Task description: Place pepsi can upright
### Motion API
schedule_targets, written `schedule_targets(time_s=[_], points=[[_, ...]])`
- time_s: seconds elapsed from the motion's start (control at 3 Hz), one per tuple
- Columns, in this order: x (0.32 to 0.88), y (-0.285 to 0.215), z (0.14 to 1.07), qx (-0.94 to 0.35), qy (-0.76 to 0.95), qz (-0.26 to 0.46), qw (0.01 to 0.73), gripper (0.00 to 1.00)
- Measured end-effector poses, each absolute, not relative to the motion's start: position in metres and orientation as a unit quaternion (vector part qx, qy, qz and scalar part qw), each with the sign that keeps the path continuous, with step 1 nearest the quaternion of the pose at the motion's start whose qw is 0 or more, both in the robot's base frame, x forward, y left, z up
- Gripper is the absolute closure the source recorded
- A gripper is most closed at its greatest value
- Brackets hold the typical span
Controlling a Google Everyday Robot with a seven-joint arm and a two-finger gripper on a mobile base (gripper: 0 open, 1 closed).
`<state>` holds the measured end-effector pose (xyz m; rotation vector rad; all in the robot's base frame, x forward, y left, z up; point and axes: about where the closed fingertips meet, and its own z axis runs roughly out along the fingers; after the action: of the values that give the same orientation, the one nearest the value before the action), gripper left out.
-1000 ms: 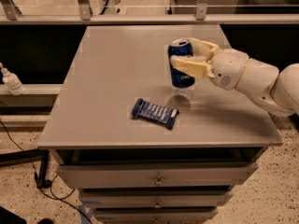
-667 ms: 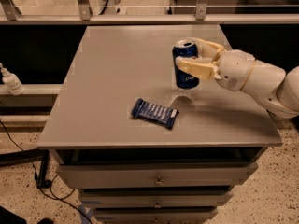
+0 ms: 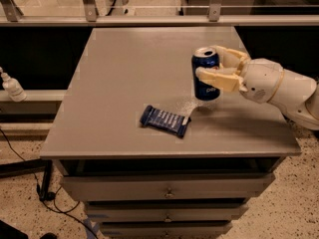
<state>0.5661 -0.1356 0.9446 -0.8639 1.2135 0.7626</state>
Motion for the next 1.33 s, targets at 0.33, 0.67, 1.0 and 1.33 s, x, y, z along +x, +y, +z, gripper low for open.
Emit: schedule_targets(time_s=[0.33,0.67,1.0,1.33], points=[[0.557,-0.142,0.936,-0.370,0.528,0.350,0.680,1.00],[0.549,-0.146,0.929,-0.368,0.512,0.363,0.686,1.00],[0.543,-0.155,0.929,-0.385,0.505,0.359,0.684,0.82],[0.536,-0.167,0.927,-0.399,0.505,0.353,0.679,0.58]])
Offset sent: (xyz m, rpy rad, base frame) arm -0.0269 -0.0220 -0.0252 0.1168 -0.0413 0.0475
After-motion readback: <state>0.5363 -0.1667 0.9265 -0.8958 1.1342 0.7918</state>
